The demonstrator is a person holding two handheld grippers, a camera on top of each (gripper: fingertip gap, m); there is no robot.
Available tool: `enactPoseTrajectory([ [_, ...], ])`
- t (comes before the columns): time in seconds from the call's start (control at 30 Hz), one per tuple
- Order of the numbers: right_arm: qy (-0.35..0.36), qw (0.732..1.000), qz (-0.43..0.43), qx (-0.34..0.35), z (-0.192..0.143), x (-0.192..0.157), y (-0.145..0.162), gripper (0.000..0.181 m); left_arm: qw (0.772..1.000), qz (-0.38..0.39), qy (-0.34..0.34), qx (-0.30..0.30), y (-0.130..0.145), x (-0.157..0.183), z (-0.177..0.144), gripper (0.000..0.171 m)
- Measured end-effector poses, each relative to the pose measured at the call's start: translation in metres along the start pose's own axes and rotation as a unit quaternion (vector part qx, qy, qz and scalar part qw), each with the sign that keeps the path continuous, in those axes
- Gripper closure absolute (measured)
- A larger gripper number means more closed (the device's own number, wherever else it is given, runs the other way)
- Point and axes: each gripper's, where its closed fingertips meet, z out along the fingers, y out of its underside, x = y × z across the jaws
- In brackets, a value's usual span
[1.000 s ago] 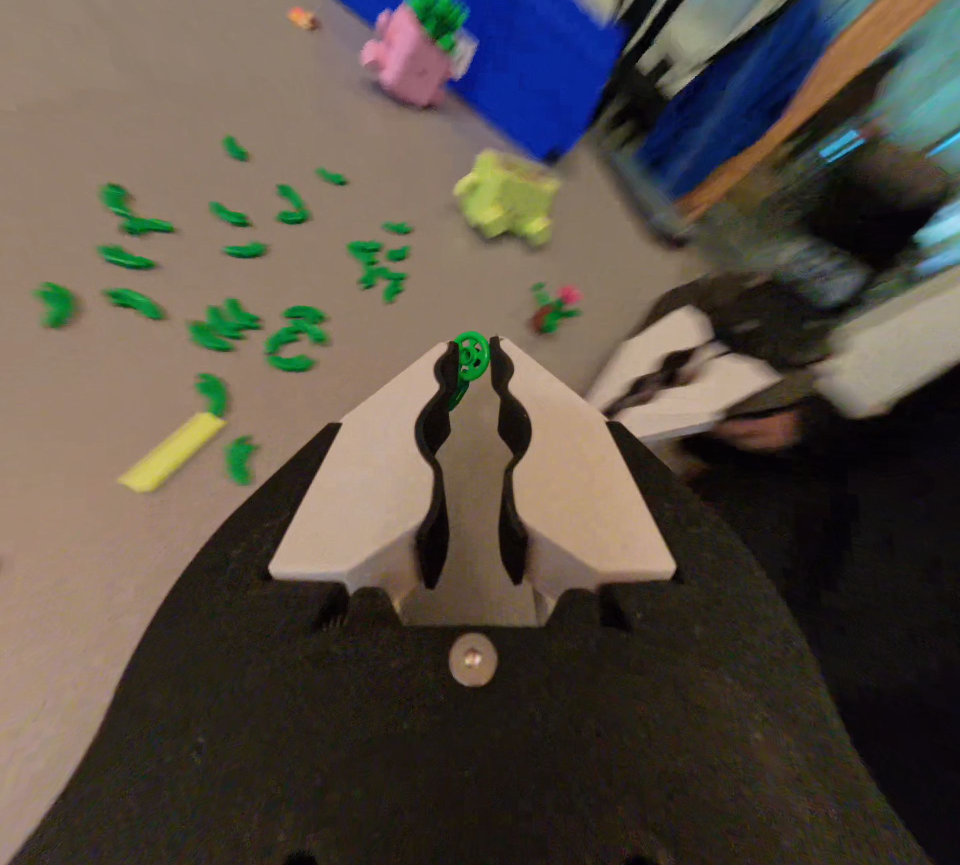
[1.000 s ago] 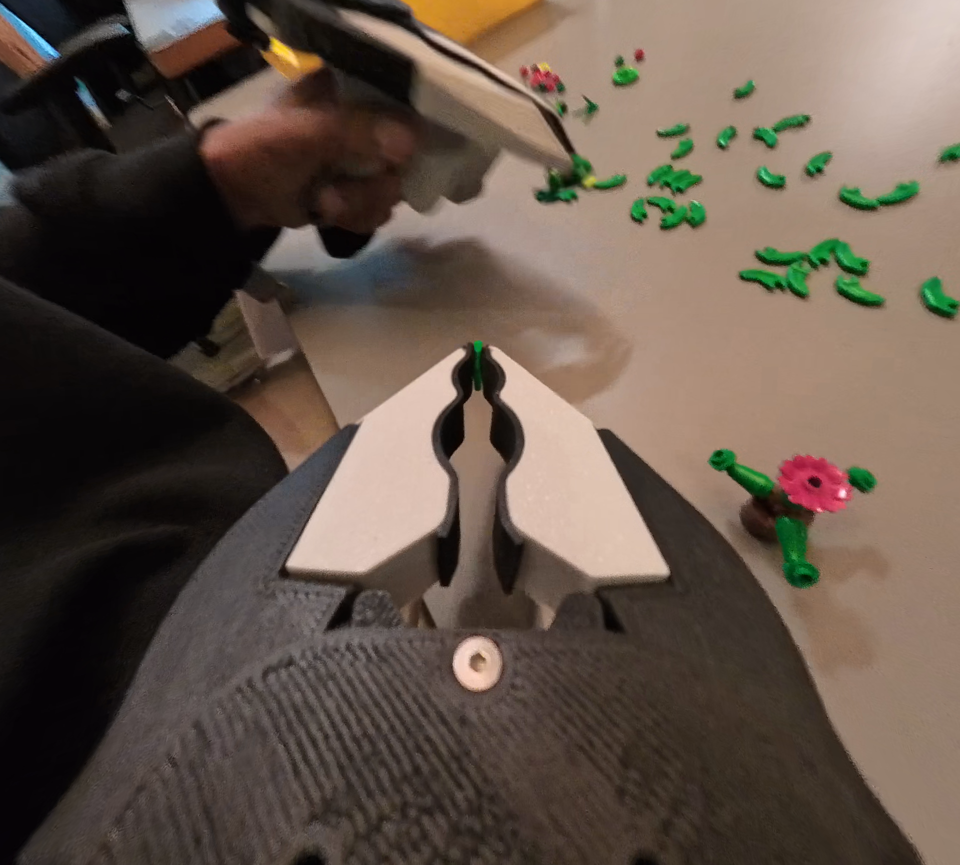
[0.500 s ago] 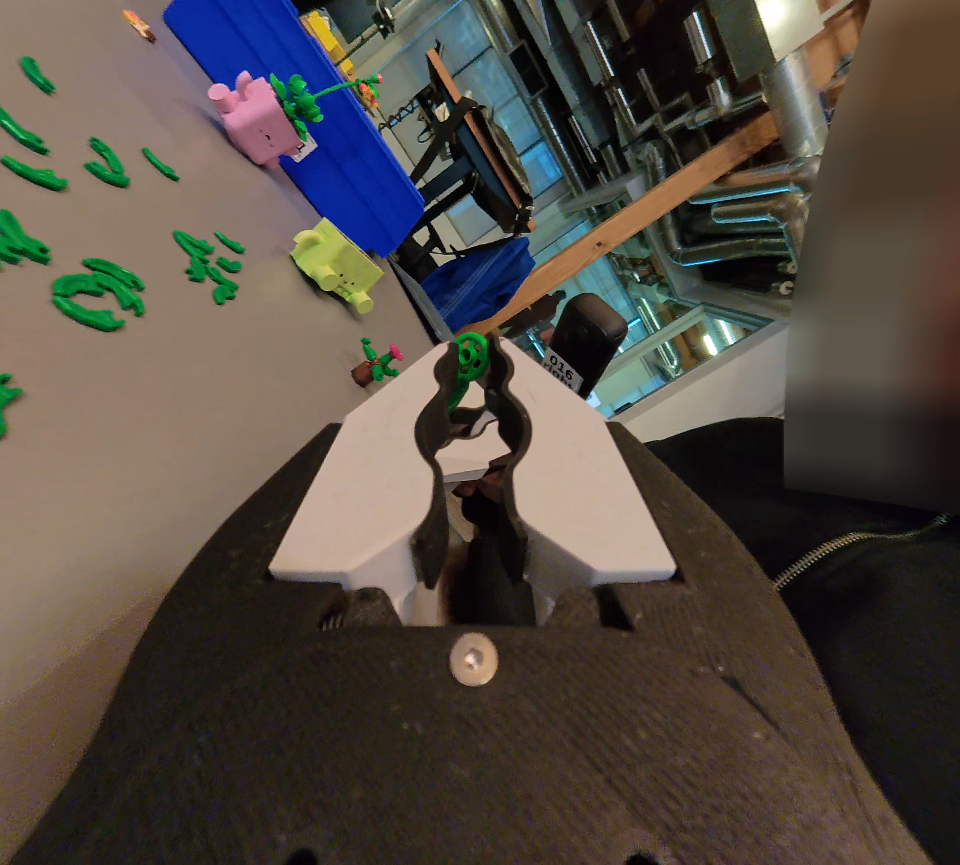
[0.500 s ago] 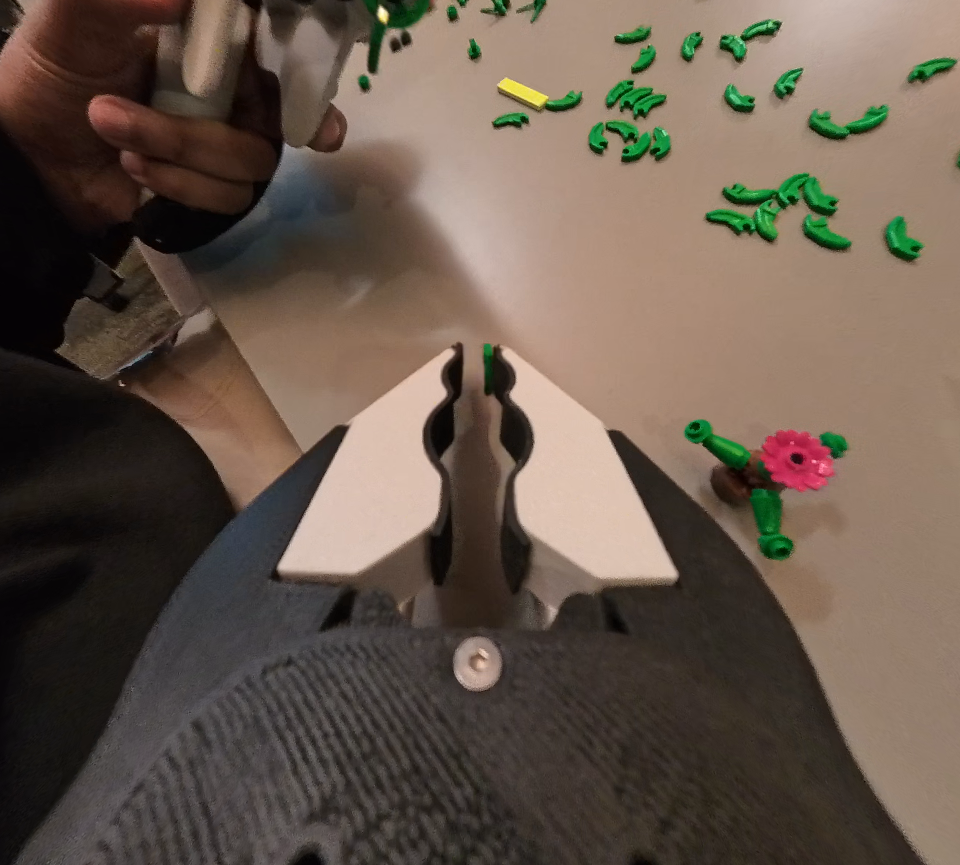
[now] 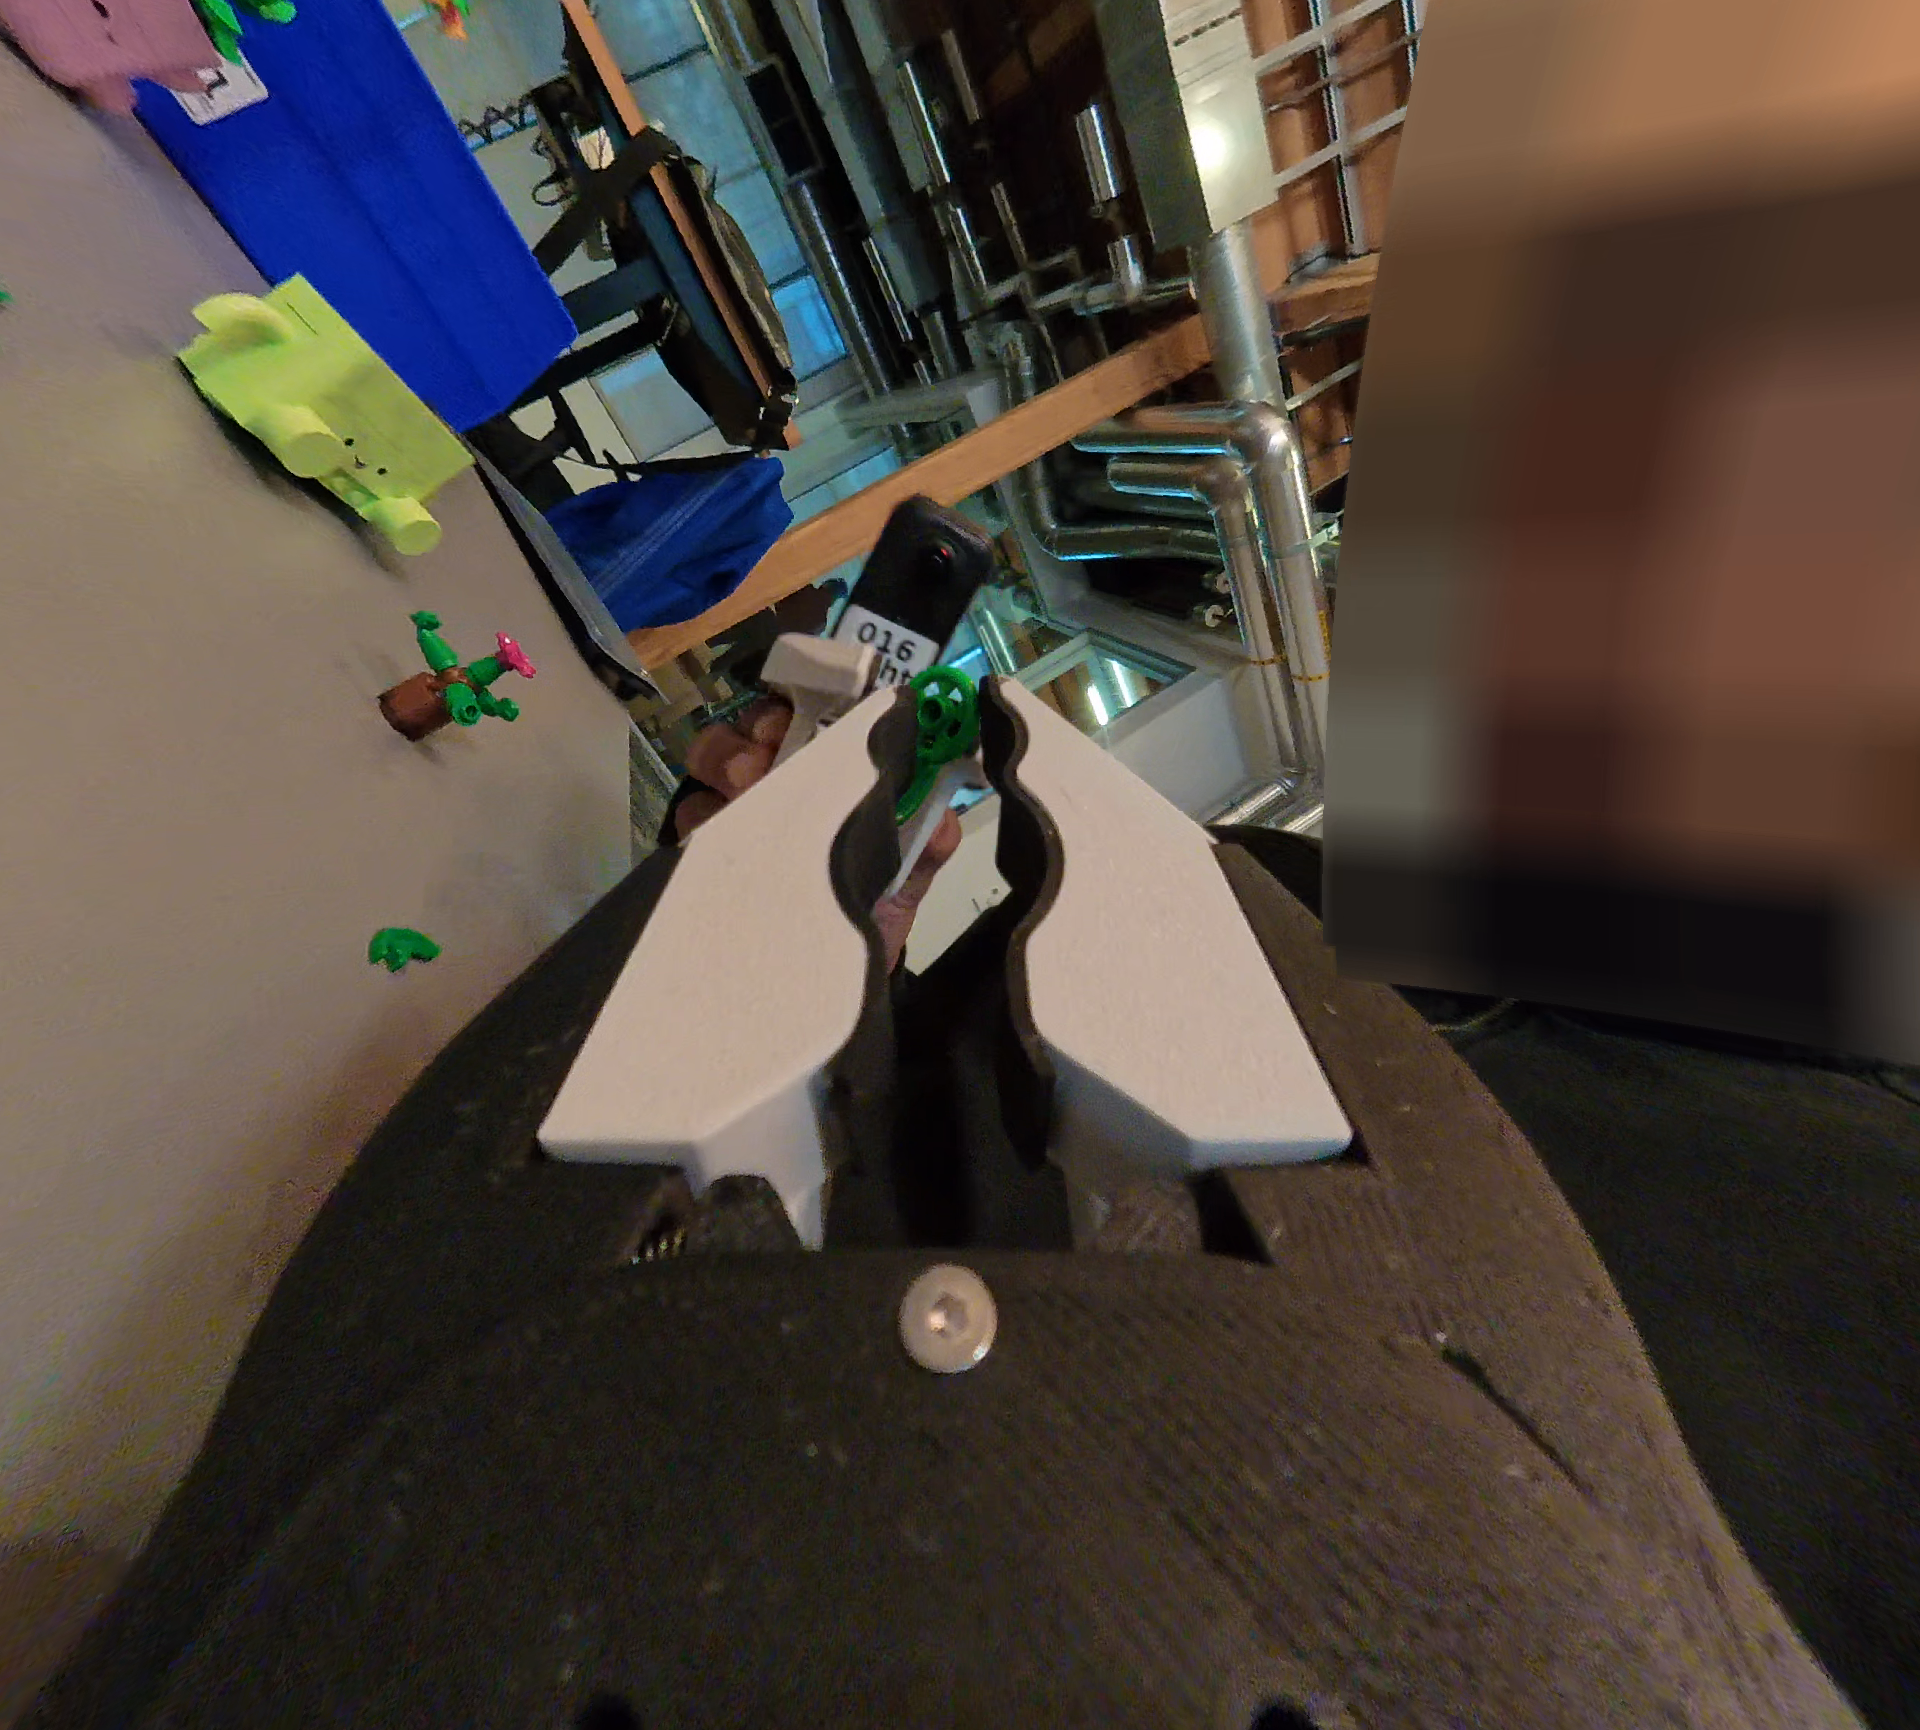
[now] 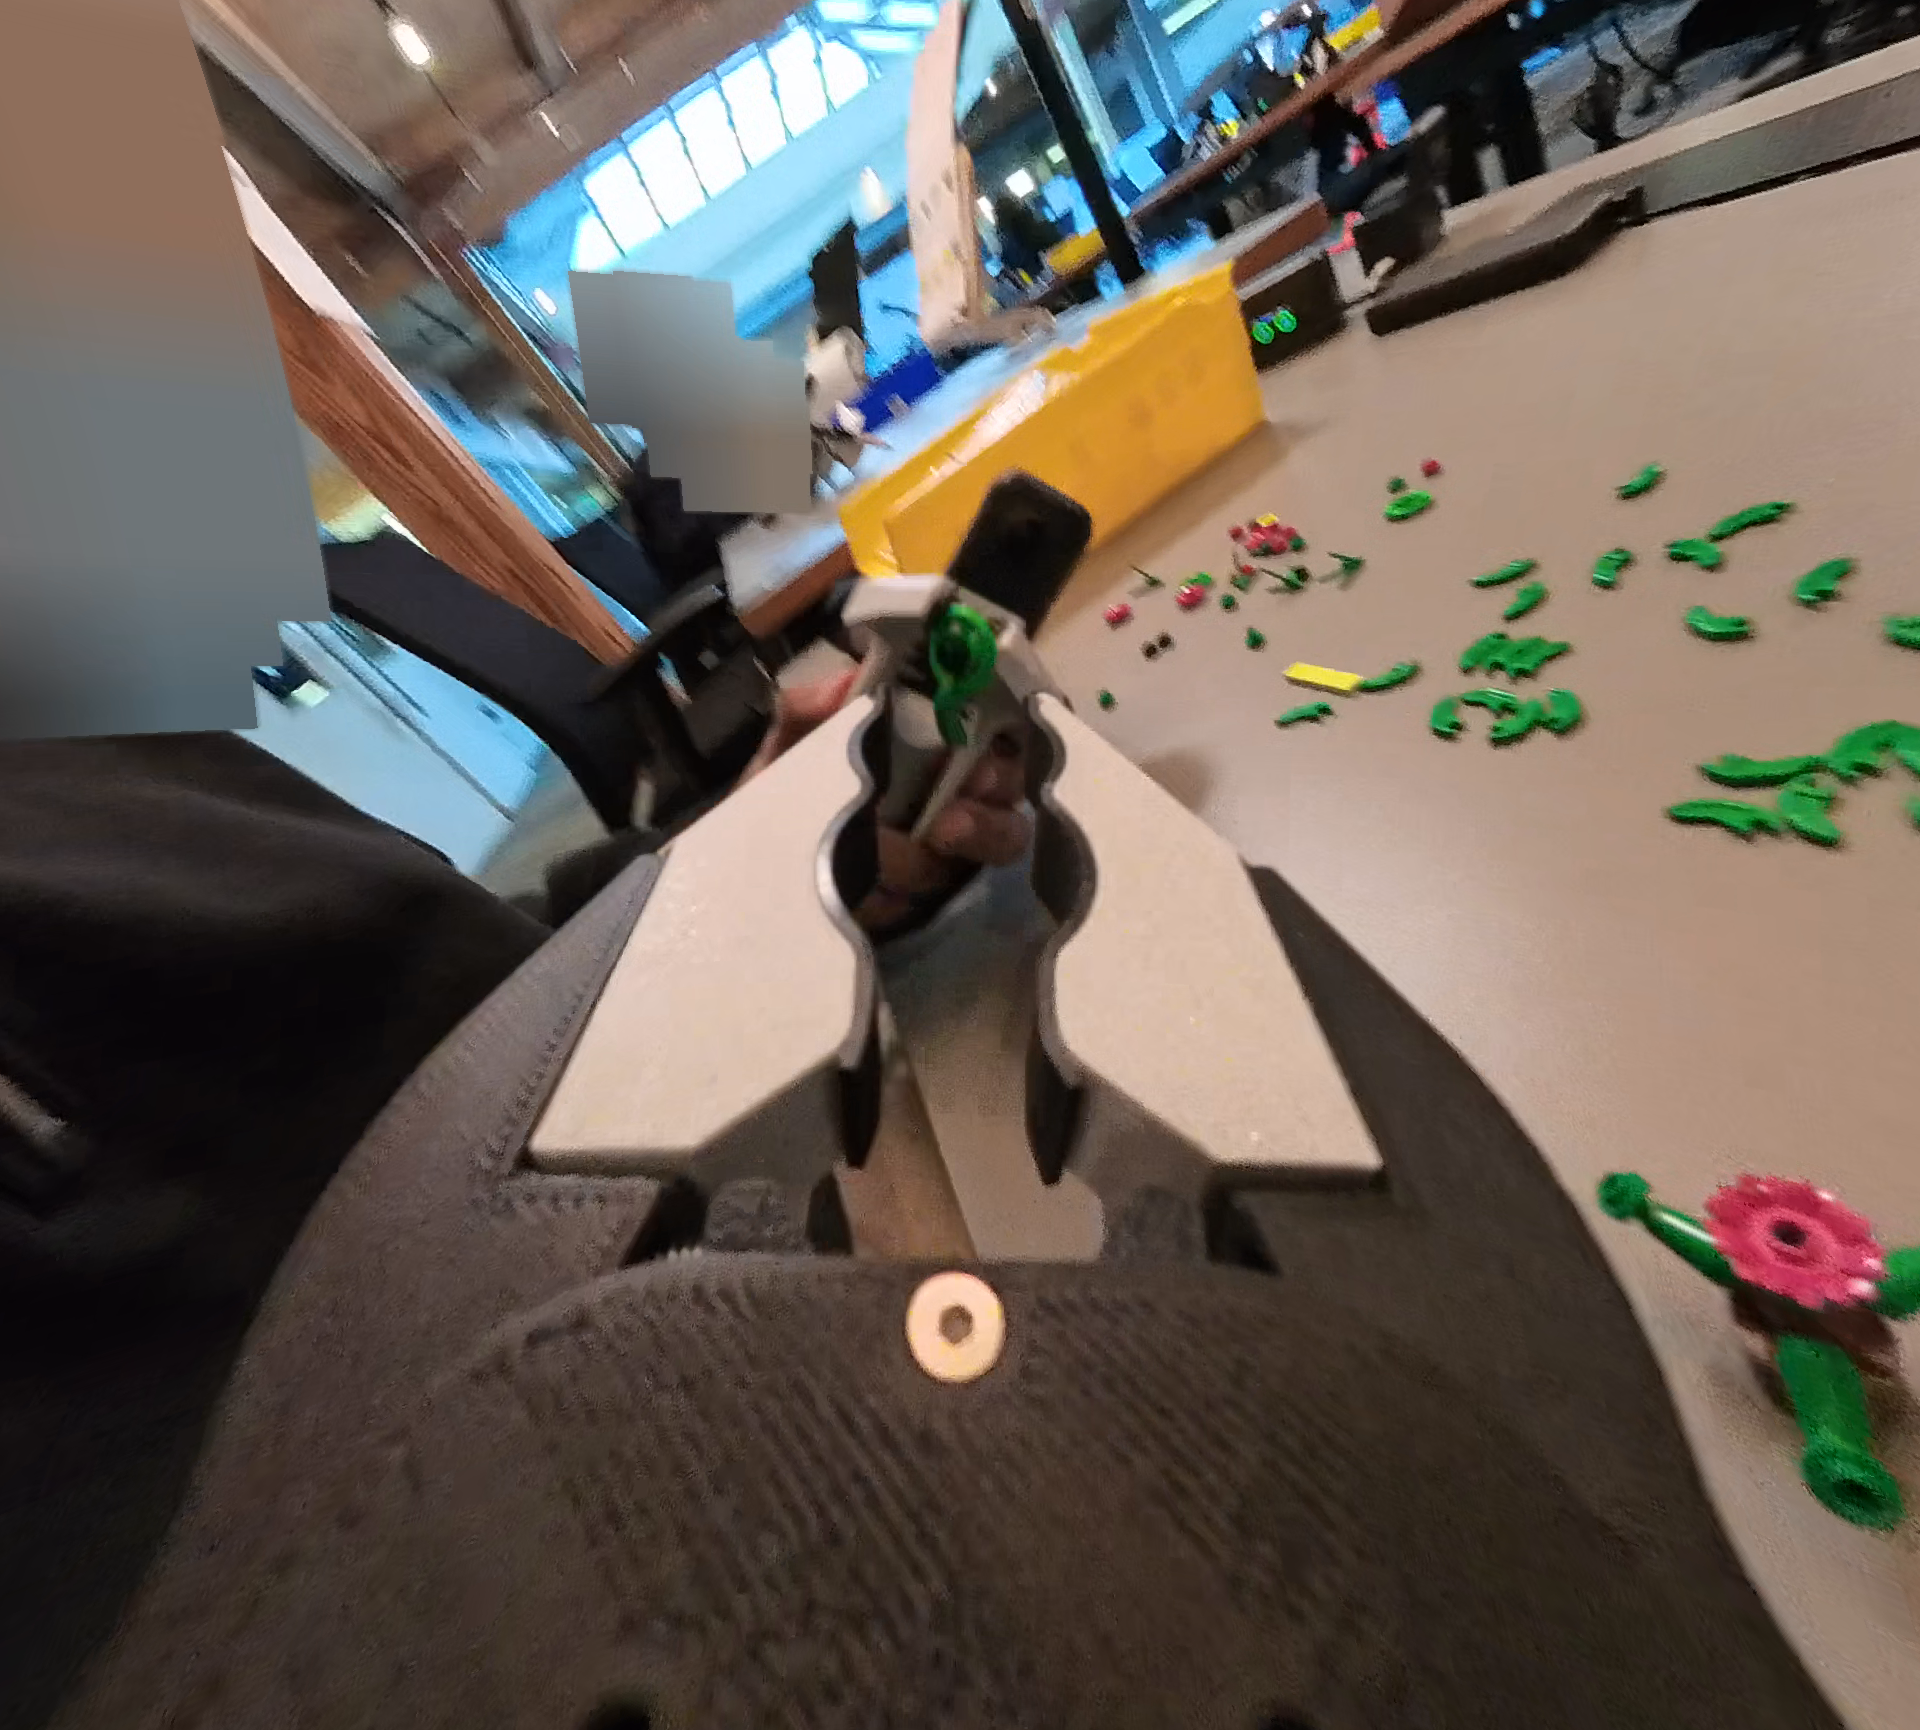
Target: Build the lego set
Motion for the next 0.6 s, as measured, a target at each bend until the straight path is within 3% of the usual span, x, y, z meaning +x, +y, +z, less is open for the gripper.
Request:
enactPoseTrajectory([
  [0.23,-0.052,0.997,0.050,0.009,-0.001,-0.003,0.001,0.159,0.999,-0.020,0.012,-0.027,0.014,-0.003,0.009,0.160],
  [0.43,-0.041,0.999,0.033,-0.005,-0.001,0.000,0.006,0.174,0.999,-0.024,0.006,-0.033,0.017,-0.007,0.010,0.161],
  [0.6,-0.027,0.999,0.028,-0.016,-0.002,0.004,0.008,0.175,0.999,0.004,-0.029,-0.029,0.015,-0.014,0.009,0.162],
])
